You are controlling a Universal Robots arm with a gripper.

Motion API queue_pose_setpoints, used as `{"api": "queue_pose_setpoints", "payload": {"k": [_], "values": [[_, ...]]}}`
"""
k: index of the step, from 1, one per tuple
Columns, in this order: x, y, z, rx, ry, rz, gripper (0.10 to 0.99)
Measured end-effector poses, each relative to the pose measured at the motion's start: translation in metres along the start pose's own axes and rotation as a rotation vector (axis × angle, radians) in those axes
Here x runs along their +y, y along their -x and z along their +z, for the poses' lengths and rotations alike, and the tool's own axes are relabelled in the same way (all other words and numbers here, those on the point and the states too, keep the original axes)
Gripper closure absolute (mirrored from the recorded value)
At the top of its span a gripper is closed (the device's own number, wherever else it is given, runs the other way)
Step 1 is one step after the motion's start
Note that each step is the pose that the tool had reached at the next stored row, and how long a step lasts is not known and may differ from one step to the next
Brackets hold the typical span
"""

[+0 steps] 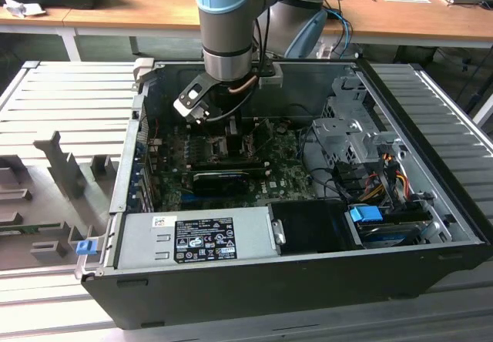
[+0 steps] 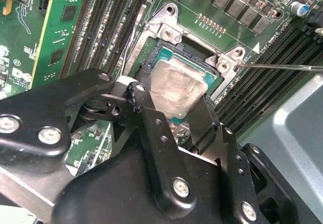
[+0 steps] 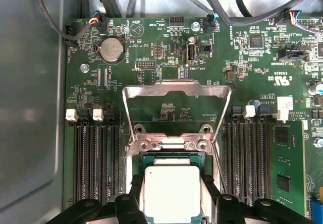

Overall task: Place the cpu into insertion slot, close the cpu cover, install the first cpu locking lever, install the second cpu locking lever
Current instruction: 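Place the cpu into insertion slot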

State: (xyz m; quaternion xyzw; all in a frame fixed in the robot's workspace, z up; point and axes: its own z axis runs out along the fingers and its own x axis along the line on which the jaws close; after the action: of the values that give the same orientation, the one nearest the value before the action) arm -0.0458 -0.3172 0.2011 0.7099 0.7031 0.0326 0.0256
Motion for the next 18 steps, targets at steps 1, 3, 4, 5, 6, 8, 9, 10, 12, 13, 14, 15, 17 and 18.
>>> {"api": "queue_pose_setpoints", "payload": {"k": [1,3,4,5,6,8,9,10,12,13,14,15,17,18], "values": [[0.0,0.0,0.0,0.0,0.0,0.0,0.557],[0.0,0.0,0.0001,0.0001,0.0,0.0,0.557],[0.0,0.0,0.0001,0.0,0.0,0.0,0.545],[0.0,0.0,0.0001,0.0001,0.0,0.0,0.486],[0.0,0.0,0.0001,0.0,0.0,0.0,0.486],[0.0,0.0,0.0001,0.0,0.0,0.0,0.42],[0.0,-0.0001,0.0002,0.0001,0.0,0.0,0.42],[0.0001,-0.0002,0.0004,0.0003,0.0,-0.001,0.42],[0.0001,-0.0004,0.0025,0.0007,0.0,-0.008,0.42],[0.0001,-0.0003,0.0029,0.0007,0.0,-0.008,0.42],[0.0001,-0.0003,0.003,0.0006,0.0,-0.008,0.42],[0.0001,-0.0003,0.003,0.0005,0.0,-0.009,0.42],[0.0001,-0.0003,0.0031,0.0008,0.0,-0.009,0.506],[0.0001,-0.0003,0.0031,0.0007,0.0,-0.009,0.506]]}}
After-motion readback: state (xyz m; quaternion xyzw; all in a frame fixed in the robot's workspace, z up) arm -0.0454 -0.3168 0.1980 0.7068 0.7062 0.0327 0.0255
